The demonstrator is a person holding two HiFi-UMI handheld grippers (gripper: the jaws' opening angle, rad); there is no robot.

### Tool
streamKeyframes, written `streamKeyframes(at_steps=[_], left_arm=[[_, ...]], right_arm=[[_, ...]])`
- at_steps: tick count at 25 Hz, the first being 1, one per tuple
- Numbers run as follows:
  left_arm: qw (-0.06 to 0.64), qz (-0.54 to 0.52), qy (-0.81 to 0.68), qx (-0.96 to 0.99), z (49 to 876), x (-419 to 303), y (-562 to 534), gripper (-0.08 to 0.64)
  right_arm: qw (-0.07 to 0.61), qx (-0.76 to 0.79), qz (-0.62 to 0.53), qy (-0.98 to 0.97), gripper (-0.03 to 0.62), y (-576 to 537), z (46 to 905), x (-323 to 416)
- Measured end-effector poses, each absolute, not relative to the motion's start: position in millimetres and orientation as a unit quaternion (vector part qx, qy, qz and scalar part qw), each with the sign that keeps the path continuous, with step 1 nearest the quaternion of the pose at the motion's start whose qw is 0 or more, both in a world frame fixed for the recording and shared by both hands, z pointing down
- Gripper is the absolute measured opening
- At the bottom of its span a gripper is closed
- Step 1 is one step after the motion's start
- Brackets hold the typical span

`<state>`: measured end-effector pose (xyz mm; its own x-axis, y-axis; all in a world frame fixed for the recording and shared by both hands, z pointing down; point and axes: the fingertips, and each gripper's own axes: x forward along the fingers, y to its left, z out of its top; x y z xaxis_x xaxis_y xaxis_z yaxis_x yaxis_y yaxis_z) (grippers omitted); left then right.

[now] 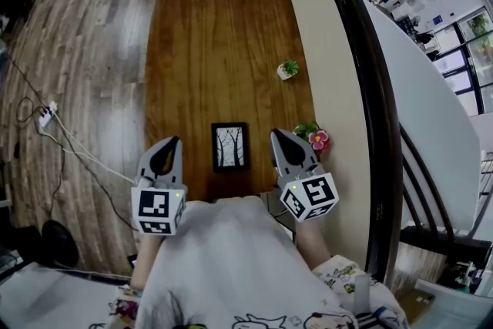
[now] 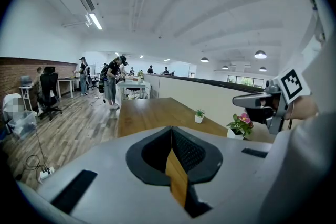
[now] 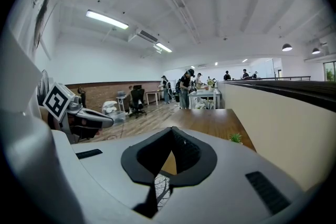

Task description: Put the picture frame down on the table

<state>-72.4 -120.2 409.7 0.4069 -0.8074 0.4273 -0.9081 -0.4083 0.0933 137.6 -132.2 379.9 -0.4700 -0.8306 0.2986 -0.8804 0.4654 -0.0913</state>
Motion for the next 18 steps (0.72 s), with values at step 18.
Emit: streamKeyframes(at_steps=[18], left_arm=[[0.152, 0.161, -0.523, 0.823, 408.1, -77.2, -121.9, 0.005]], right_arm=[[0.106, 0.504, 0.13, -0.848, 0.0, -130.3, 382.4, 136.1]])
